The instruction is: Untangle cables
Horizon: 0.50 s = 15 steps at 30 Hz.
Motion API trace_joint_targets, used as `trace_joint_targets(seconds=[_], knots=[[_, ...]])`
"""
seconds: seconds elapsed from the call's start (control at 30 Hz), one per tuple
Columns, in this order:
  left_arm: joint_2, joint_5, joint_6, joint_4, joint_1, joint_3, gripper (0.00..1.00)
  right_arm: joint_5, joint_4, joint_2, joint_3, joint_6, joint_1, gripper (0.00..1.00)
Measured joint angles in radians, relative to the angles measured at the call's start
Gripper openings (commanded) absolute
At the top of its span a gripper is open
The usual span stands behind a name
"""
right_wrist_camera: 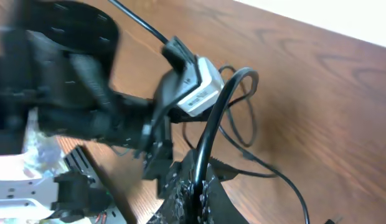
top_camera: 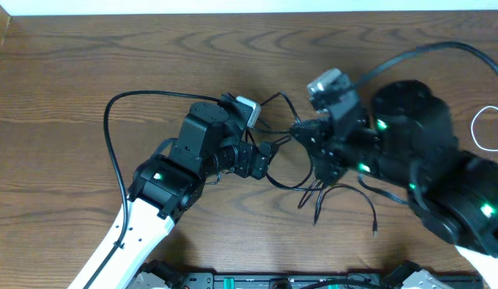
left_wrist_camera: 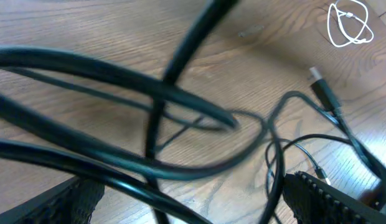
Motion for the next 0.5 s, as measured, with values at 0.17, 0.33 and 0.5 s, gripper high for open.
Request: trace_joint_targets(seconds=[0.17, 0.33, 0.5], knots=[[0.000, -0.002, 0.000, -0.002, 0.000, 0.000, 0.96, 0.039, 0.021, -0.101, 0.000, 0.000, 0.000, 0.01], [-0.001, -0.021, 0.000, -0.037, -0.001, 0.000, 0.96, 0.162, 0.029, -0.197, -0.005, 0.000, 0.002, 0.01], [-0.001, -0.085, 0.001, -0.122, 0.000, 0.000, 0.96, 0.416, 0.064, -0.311, -0.005, 0.018, 0.002, 0.01]])
